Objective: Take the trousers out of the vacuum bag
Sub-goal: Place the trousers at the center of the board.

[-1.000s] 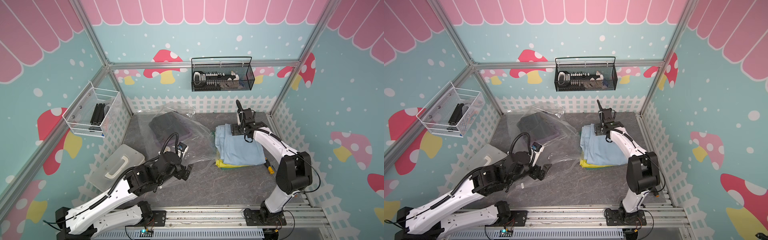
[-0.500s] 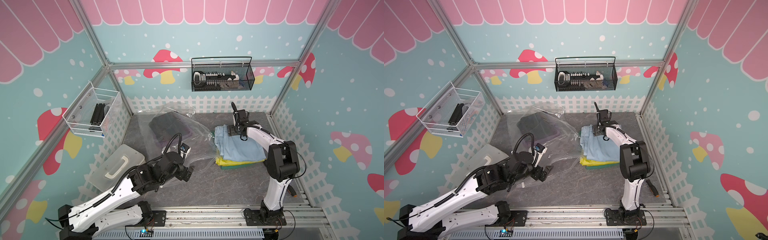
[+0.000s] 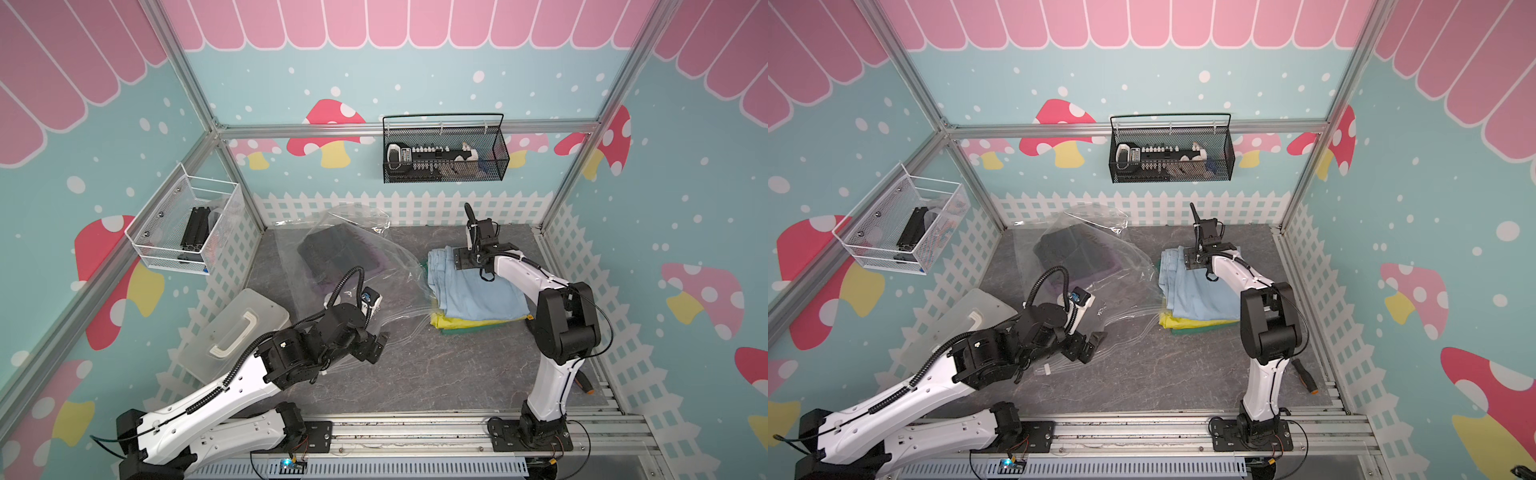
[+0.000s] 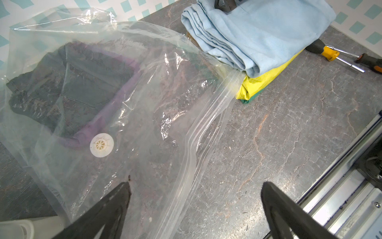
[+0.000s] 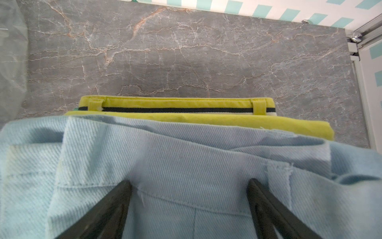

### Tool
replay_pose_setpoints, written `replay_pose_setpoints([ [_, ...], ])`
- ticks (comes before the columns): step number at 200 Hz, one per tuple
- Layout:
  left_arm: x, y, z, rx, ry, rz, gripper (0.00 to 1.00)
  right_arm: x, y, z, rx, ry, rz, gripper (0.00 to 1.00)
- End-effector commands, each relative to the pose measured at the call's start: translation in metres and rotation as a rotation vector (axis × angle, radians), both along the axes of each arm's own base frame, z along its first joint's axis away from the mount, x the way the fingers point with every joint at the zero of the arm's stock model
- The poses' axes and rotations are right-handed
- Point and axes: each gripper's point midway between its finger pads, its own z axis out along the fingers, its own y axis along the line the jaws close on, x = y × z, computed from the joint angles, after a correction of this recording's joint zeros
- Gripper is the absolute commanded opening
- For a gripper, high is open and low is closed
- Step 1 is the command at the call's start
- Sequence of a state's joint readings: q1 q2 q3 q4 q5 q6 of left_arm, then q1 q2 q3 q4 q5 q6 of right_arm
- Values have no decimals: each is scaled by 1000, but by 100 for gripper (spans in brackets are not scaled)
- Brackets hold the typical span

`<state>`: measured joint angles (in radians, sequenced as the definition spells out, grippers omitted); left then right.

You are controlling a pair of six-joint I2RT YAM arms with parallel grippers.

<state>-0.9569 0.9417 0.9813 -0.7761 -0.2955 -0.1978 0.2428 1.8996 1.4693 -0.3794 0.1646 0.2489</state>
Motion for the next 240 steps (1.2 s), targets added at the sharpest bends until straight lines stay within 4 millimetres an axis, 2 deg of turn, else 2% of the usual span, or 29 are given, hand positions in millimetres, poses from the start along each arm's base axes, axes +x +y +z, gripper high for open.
replay_pose_setpoints([
  [1,-1,5,-6,28,3,2,99,-26,6,-8,47,72,13,92],
  [93,1,4,-10,40,5,7,99,-24,7,38,72,-54,30,98],
  [135,1,8,-15,30,12,65,99,-36,7,62,88,-102,51,99],
  [158,1,8,-20,46,13,91,99,-53,12,84,146,-144,79,99],
  [193,3,6,-35,71,37,139,98,-95,26,118,273,-208,146,99],
  [216,7,7,-56,87,62,196,96,-127,36,141,390,-248,187,99],
  [240,7,8,-78,81,94,239,91,-165,52,152,559,-236,250,98],
])
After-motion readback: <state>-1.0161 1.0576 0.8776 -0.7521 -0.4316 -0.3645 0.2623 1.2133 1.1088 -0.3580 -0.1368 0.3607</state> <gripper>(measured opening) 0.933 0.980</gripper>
